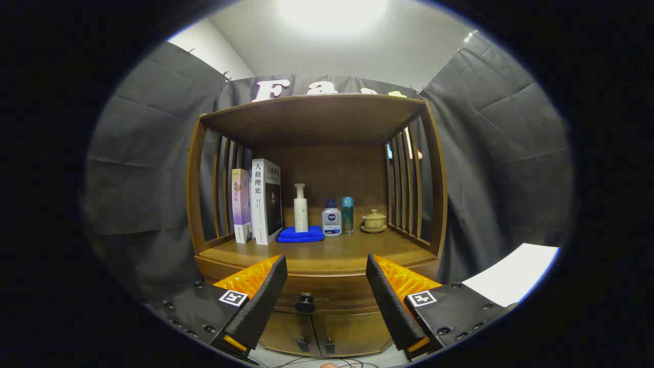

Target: Pull open the drawer, take out the items inside it, and place them on the countertop above the cabinet.

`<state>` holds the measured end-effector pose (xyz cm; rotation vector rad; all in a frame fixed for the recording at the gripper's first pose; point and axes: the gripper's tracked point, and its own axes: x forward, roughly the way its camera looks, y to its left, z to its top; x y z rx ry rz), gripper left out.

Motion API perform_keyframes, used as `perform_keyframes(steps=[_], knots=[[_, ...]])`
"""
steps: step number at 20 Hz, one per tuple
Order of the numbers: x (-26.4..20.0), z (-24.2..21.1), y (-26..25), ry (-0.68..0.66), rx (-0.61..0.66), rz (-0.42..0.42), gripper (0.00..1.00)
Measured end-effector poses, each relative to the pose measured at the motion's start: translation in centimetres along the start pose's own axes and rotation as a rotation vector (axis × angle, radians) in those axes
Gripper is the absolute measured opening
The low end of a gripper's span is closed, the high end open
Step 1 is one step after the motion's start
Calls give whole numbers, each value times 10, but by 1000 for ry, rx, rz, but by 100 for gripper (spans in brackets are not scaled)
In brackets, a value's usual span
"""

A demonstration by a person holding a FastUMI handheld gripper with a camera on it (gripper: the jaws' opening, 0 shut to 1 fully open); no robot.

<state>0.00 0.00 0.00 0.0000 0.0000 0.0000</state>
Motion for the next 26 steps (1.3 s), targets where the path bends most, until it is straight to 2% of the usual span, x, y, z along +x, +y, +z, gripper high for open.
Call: perform_keyframes(steps=[15, 26], knots=[[-2, 8, -13, -19, -2, -27, 98], [14, -17, -14, 25, 20, -10, 98]])
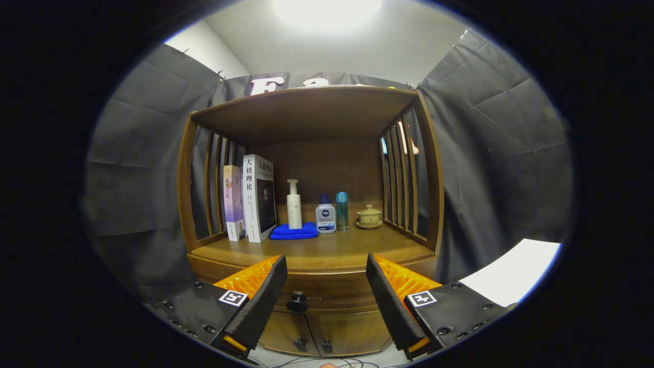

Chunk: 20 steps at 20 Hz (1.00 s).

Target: Pull open the drawer, take out the items inside it, and place them on the countertop above the cabinet.

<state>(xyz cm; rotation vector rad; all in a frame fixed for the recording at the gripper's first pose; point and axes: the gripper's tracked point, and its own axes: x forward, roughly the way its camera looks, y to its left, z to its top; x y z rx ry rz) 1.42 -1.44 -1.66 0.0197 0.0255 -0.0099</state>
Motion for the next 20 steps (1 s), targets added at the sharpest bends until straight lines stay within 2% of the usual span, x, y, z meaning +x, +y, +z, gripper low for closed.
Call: perform_keyframes(steps=[20], knots=[[78, -124, 35, 225, -10, 50, 96]])
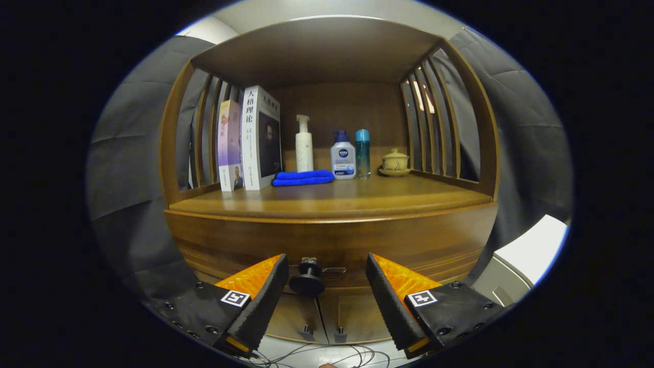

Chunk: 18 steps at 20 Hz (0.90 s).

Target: Pull open the drawer, take out the items inside it, and place them on the countertop above the cabinet.

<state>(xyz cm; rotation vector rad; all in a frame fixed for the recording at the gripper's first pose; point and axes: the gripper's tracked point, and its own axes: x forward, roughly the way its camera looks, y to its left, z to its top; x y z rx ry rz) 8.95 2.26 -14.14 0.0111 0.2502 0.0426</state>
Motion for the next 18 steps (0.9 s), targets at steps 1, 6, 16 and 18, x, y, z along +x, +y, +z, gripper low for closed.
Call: perform_keyframes(steps=[1, 6, 16, 18], knots=[[3, -3, 0, 7, -1, 1, 96], [15, -18, 11, 36, -26, 18, 96], [23, -35, 19, 87, -33, 30, 47], [25, -34, 20, 95, -37, 34, 40]])
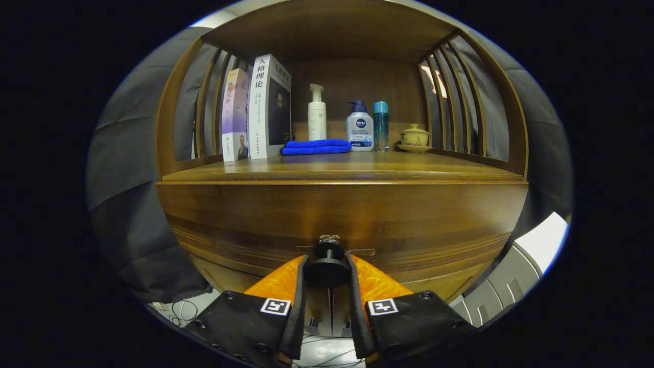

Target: Pull open the drawer, take out the items inside it, and place them on the countertop above the cabinet.

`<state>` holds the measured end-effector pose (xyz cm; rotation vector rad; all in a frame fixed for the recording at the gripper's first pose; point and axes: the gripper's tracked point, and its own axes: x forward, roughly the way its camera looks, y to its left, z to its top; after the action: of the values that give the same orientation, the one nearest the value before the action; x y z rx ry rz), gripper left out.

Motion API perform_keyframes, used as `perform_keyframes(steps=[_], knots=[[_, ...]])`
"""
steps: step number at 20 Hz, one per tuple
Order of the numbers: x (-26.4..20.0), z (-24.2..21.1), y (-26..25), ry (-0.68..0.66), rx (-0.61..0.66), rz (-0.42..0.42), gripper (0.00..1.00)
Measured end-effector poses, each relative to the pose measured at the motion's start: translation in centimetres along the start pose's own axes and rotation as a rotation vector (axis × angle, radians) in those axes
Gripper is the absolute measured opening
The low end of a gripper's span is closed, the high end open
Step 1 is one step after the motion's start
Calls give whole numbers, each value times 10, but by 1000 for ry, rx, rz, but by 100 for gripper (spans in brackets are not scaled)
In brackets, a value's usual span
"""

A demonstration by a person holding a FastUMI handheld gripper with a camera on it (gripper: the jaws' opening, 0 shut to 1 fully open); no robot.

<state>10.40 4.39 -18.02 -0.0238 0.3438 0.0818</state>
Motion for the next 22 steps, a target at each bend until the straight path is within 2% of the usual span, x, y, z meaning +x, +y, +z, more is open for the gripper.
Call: perform_keyframes(steps=[2, 3, 9, 22], knots=[[0, -1, 1, -12, 4, -7, 32], [1, -1, 2, -9, -7, -4, 32], [-2, -3, 0, 10, 10, 15, 32], [-73, -26, 4, -1, -26, 36, 32]])
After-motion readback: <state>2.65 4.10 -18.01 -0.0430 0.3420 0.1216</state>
